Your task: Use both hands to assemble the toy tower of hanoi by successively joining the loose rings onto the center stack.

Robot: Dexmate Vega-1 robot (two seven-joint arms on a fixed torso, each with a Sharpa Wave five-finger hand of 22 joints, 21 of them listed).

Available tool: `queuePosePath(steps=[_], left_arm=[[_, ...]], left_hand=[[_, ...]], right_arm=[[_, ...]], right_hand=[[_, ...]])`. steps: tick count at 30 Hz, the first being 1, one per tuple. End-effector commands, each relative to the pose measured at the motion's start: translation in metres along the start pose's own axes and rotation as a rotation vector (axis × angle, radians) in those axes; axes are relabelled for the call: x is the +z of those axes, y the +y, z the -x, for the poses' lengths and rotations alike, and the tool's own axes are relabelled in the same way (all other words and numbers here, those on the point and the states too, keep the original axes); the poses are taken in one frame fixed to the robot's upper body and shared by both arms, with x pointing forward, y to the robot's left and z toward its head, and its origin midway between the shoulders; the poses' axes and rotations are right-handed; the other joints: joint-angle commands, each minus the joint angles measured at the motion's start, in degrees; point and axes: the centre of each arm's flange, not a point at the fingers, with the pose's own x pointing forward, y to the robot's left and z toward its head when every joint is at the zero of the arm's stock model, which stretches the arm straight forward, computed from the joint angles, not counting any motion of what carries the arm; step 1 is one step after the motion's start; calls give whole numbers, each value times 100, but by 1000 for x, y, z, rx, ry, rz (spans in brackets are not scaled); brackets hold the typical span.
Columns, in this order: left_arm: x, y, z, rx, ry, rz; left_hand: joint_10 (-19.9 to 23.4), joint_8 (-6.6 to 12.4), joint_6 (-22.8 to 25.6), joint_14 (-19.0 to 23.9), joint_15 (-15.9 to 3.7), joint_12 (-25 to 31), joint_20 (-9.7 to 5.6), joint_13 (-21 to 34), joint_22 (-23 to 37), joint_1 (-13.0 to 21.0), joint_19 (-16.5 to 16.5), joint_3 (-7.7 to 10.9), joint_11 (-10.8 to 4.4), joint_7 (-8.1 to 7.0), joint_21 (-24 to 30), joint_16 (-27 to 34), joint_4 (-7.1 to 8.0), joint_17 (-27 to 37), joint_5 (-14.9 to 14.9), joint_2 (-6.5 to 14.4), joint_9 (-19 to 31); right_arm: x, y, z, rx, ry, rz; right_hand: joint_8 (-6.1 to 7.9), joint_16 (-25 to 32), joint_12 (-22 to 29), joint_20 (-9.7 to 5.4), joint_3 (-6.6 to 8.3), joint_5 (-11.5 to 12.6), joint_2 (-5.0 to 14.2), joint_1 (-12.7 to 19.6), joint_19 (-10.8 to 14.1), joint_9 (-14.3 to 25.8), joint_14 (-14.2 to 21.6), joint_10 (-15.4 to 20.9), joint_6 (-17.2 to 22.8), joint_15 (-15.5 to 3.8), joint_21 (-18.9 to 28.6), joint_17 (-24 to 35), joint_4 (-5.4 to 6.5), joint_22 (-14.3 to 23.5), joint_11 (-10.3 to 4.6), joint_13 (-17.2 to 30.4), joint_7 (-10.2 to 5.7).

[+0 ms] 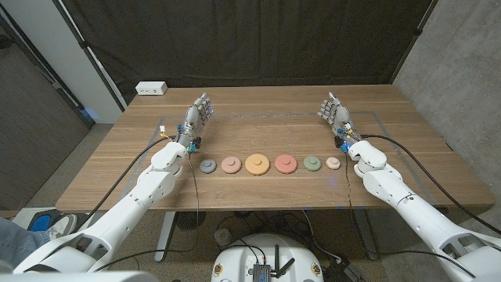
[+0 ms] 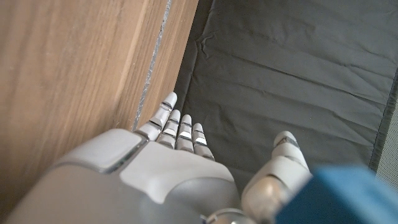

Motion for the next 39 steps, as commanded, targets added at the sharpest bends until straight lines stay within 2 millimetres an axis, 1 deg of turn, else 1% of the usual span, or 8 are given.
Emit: queuePosePath(steps=[1, 11, 17, 28, 30, 31, 36, 39], left_arm=[[-1, 5, 4, 0, -16, 13], [0, 3, 6, -7, -31, -8], [0, 0, 9, 8, -34, -15], [-1, 0, 11, 32, -28, -27], [-1, 0, 11, 35, -23, -24], [-1, 0, 11, 36, -20, -24], [-1, 0, 11, 40, -16, -27], [-1, 0, 11, 42, -15, -22]], left_hand=[[-46, 47, 40, -15, -36, 32, -521, 27, 17, 71, 46, 44, -7, 74, 47, 32, -1, 20, 34, 25, 9], [194, 97, 257, 287, -26, 108, -437, 23, 15, 180, 275, 90, 7, 95, 101, 101, -13, 16, 35, 105, 8], [325, 106, 394, 634, 20, 131, -386, 22, 26, 216, 473, 89, 56, 101, 148, 176, -13, 22, 30, 106, 9], [430, 81, 494, 1232, -73, 119, -245, 20, 65, 194, 800, 64, -10, 72, 246, 317, 16, 66, 31, 94, 11], [458, 79, 509, 1372, -67, 122, -219, 20, 75, 175, 865, 57, -11, 65, 270, 360, 27, 82, 31, 95, 11], [470, 77, 519, 1461, -62, 121, -199, 21, 82, 163, 899, 52, -10, 61, 282, 387, 33, 93, 31, 96, 12], [519, 74, 550, 1719, -80, 123, -135, 22, 107, 132, 1074, 42, -11, 36, 352, 461, 45, 127, 33, 101, 12], [565, 66, 555, 1936, -118, 129, -74, 23, 131, 97, 1187, 30, 10, 37, 403, 528, 61, 163, 34, 115, 13]], right_arm=[[-1, 4, 6, -14, -6, 20], [1, 4, 12, -21, -20, 48], [-3, 3, 17, -50, -25, 40], [-4, -3, 19, -85, -28, 38], [-4, -4, 20, -88, -29, 32], [-4, -4, 20, -91, -28, 31], [-5, -6, 20, -97, -26, 36], [-6, -7, 19, -102, -26, 34]], right_hand=[[44, 28, 29, -3, 17, 37, 27, 23, 75, 2, 77, 78, 70, -4, 13, 16, -7, 23, 5, 11, 191], [67, 67, 39, 4, 10, 34, 74, 25, 207, -11, 264, 247, 158, 13, -36, -9, -22, 28, -27, -3, 139], [111, 145, 70, 89, 17, 32, 157, 44, 471, -17, 549, 488, 318, -4, -49, -28, -43, 39, -108, -2, 9], [128, 409, 78, 157, -5, 38, 265, 53, 1146, -9, 1317, 839, 487, 37, -4, -8, -84, 63, -162, 24, -166], [120, 486, 90, 167, -15, 40, 289, 51, 1376, -4, 1508, 945, 497, 36, 34, 18, -94, 71, -210, 40, -195], [120, 545, 92, 180, -24, 40, 301, 50, 1572, -1, 1649, 986, 515, 45, 77, 42, -100, 78, -199, 60, -197], [130, 792, 96, 203, -52, 42, 336, 39, 1970, 11, 2196, 1040, 583, 77, 155, 155, -111, 94, -247, 134, -235], [133, 870, 117, 224, -63, 42, 344, 35, 2144, 14, 2342, 1095, 606, 37, 201, 211, -114, 100, -244, 162, -264]])
